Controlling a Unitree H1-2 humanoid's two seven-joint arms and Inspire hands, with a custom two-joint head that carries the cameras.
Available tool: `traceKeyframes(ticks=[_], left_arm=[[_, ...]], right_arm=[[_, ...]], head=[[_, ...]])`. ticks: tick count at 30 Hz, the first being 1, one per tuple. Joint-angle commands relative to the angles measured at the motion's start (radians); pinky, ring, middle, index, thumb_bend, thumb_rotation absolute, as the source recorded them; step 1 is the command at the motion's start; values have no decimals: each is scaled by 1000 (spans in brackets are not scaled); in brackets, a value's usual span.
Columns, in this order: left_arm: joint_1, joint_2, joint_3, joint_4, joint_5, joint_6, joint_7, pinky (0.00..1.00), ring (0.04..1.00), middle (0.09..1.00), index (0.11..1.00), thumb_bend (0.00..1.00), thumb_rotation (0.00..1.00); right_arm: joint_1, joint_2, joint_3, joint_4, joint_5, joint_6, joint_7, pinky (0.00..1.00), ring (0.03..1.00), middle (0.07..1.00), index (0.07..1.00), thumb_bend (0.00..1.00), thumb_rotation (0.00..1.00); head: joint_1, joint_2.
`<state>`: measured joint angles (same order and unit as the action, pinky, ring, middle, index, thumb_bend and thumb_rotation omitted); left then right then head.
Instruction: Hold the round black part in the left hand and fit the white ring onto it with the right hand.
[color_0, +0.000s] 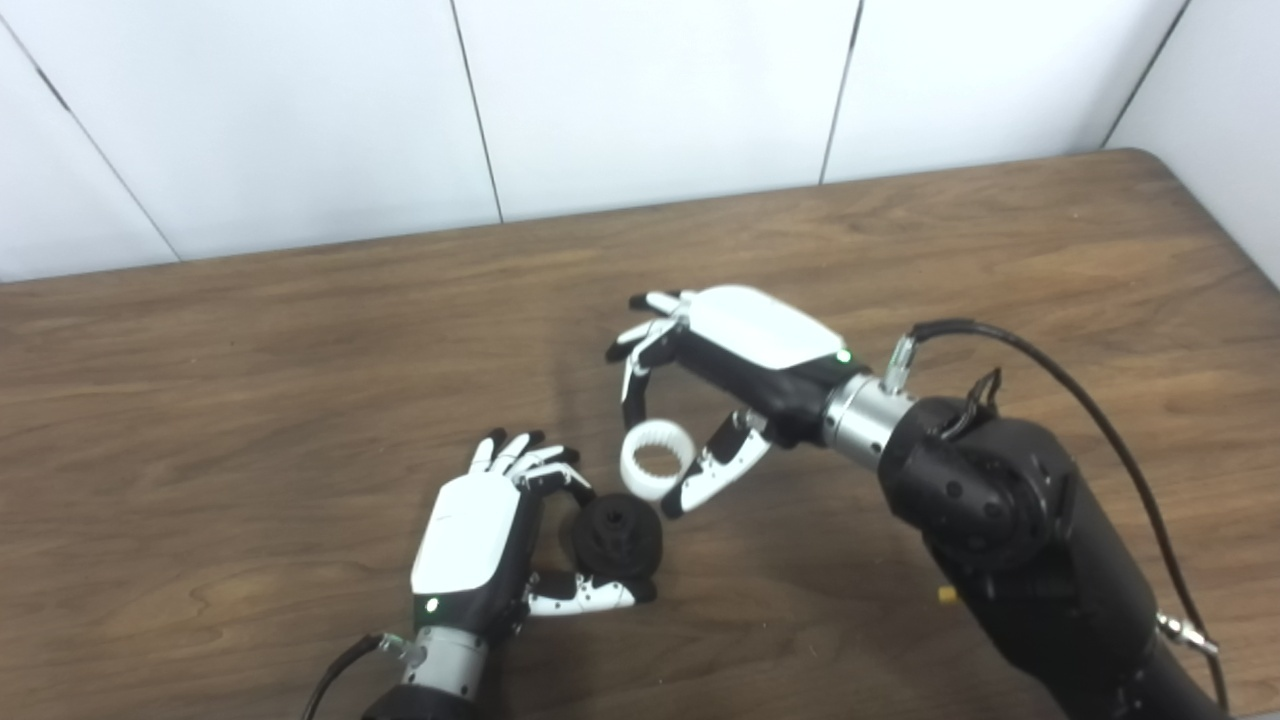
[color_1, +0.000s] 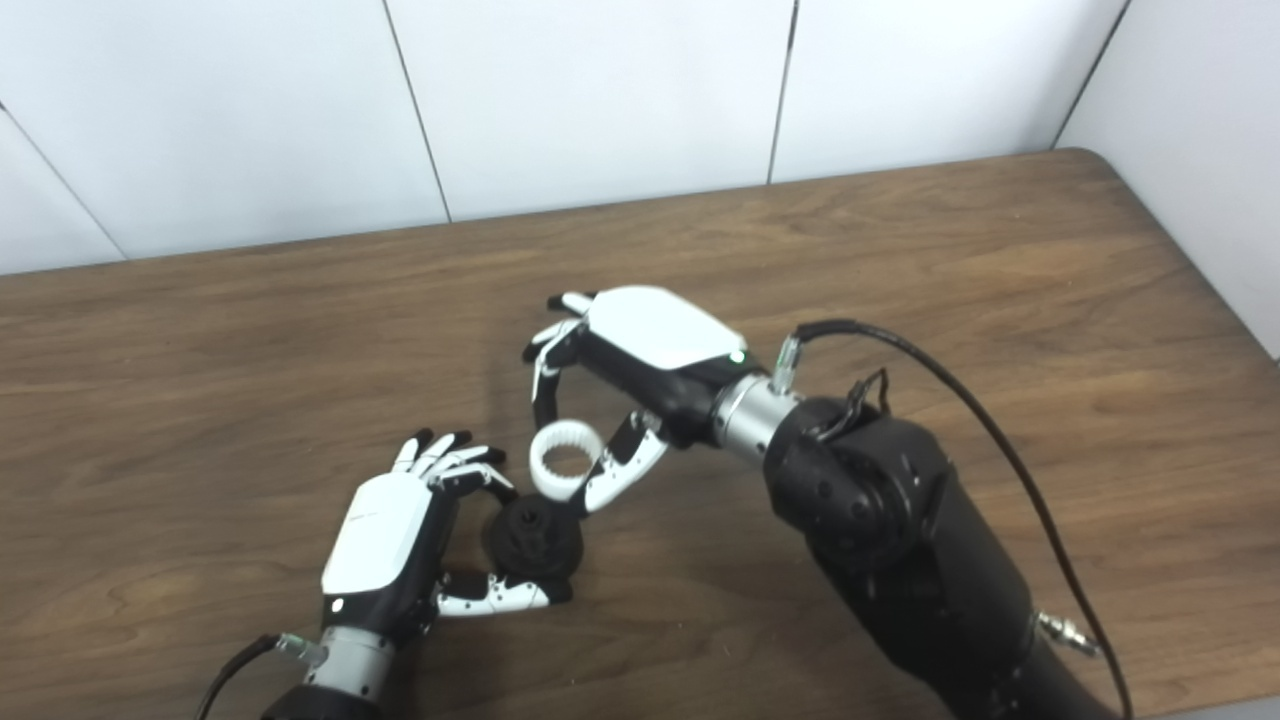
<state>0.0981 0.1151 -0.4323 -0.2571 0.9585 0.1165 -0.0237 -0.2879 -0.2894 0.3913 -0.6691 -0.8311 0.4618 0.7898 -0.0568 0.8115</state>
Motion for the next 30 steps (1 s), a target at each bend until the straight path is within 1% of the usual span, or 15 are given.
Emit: traceKeyframes(ticks=[1, 7, 12, 22, 30], left_arm=[[-7, -12, -14, -1, 14, 6, -24, 1000, 911, 792, 485, 522, 56], [-12, -21, -20, -1, 17, 13, -24, 1000, 909, 789, 485, 522, 57], [-16, -25, -29, -3, 25, 22, -24, 1000, 912, 789, 485, 522, 57], [-15, -32, -31, -13, 29, 27, -34, 1000, 917, 790, 484, 522, 56], [-13, -35, -32, -20, 32, 31, -43, 1000, 912, 787, 484, 523, 56]], right_arm=[[-18, 7, -2, -34, -7, -19, 0, 1000, 973, 827, 482, 525, 135], [-6, 18, 16, -28, -10, -33, 6, 1000, 984, 826, 482, 524, 135], [5, 24, 21, -2, -11, -63, -11, 1000, 973, 823, 482, 524, 134], [19, 20, 15, 44, -12, -125, -36, 1000, 977, 821, 482, 524, 133], [12, 23, 3, 73, -14, -149, -47, 1000, 978, 819, 482, 524, 133]], head=[[1, 3], [19, 14], [25, 23], [29, 35], [26, 39]])
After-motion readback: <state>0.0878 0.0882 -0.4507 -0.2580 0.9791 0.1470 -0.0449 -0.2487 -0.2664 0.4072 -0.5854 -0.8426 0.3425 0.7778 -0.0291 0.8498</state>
